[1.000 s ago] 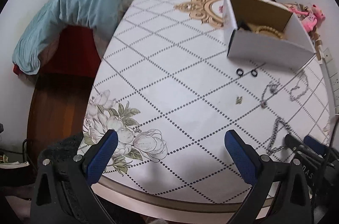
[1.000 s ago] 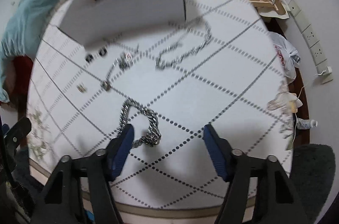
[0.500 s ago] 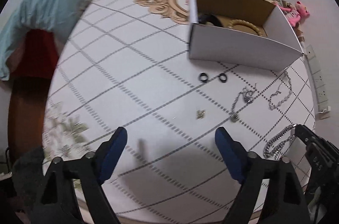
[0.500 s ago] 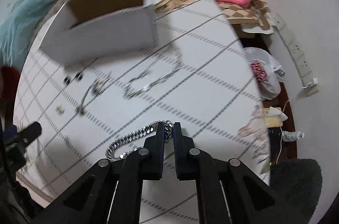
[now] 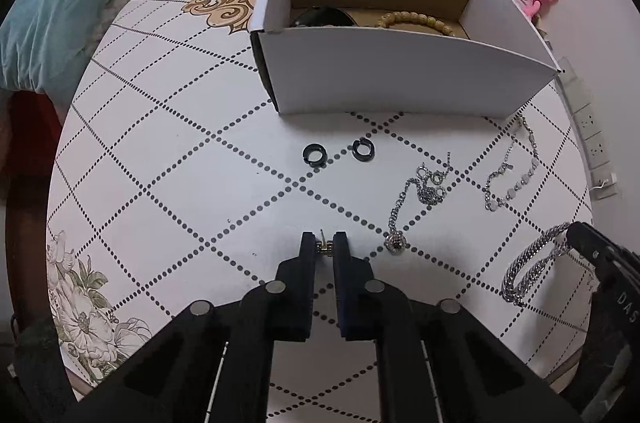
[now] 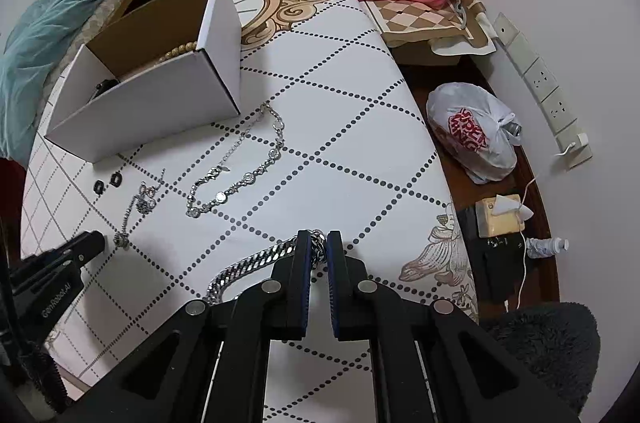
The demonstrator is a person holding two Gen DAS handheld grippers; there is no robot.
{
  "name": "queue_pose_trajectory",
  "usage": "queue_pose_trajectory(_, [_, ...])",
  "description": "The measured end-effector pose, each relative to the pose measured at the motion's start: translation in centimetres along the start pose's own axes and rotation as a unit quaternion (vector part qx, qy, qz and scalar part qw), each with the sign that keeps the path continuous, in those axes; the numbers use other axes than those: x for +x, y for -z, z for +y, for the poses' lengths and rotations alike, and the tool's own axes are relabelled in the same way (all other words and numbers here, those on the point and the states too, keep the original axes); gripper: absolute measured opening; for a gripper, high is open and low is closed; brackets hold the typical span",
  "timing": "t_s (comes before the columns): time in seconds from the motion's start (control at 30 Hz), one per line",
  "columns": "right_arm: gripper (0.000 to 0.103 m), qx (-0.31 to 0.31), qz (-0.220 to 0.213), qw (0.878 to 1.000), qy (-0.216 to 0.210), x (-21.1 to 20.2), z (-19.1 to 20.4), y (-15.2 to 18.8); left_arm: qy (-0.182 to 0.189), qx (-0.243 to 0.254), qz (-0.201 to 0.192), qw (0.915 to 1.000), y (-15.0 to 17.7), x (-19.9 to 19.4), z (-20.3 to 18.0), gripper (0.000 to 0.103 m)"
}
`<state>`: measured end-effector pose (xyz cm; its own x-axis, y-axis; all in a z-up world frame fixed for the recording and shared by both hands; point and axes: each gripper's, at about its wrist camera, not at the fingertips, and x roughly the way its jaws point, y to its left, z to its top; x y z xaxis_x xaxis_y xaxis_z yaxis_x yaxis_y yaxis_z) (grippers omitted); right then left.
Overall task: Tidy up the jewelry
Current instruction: 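Carry the chain and earring into the white box and open both tools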
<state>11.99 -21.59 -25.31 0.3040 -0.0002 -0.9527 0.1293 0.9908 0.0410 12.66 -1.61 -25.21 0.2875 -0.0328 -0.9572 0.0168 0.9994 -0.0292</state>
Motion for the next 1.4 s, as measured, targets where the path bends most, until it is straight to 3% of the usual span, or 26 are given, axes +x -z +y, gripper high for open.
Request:
queue_pose_trajectory(0.2, [0.008, -0.005, -0.018, 0.999, -0.028, -2.5, 0.7, -0.5, 0.017, -0.012, -0.015, 0.9997, 1.5, -1.8, 1.0, 0.006])
queue_pose_trajectory(0.4, [0.008, -0.019, -0.050, 0.996, -0.067, -6.8, 1.5, -1.9, 0.051, -0.023, -0.042, 0.9976, 1.4, -6.6, 2.1, 0.006])
queue_pose_trajectory(0.63, [0.008, -0.032, -0.089, 0.989, -0.117, -12.0, 2.4, -5.9, 0.096, -0.023, -0.087, 0.9913, -2.5, -13.0, 3.8, 0.006])
queue_pose_trajectory(0.8, [0.008, -0.057, -0.104, 0.983, -0.142, -13.4, 3.9, -9.5, 0.105, -0.010, -0.111, 0.9882, -6.9, -14.6, 3.8, 0.006])
queue_pose_trajectory(1.0, [0.008, -0.073, -0.075, 0.984, -0.145, -10.4, 5.9, -14.2, 0.101, 0.009, -0.105, 0.9893, -11.7, -13.0, 2.9, 0.006])
queue_pose_trajectory(1.4, [0.008, -0.090, 0.019, 0.989, -0.119, -1.3, 8.5, -19.7, 0.092, 0.011, -0.025, 0.9954, -17.7, -6.1, 2.5, 0.009])
